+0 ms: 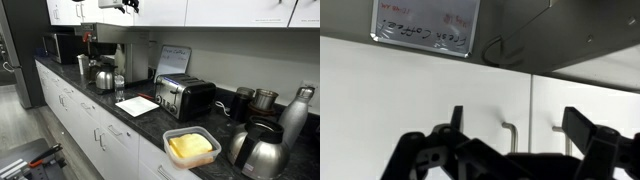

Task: Open the right cupboard door above the coffee machine

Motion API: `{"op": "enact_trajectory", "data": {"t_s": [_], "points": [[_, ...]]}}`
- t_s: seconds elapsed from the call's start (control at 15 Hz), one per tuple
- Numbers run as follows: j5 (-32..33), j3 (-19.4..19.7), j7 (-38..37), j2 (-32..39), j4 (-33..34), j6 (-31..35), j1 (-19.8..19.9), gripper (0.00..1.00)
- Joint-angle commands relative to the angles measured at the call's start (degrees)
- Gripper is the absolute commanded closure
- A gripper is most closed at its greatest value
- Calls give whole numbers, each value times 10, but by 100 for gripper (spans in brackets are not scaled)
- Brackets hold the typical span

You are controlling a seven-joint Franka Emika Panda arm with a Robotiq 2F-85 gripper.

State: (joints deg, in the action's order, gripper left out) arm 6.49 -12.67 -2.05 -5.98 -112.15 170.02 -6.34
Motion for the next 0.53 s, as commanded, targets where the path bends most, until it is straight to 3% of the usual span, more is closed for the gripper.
{"op": "enact_trajectory", "data": {"t_s": [0.0, 0.47], "points": [[1, 0, -2, 0, -2, 0, 0, 0], [1, 1, -3, 0, -6, 0, 2, 0]]}}
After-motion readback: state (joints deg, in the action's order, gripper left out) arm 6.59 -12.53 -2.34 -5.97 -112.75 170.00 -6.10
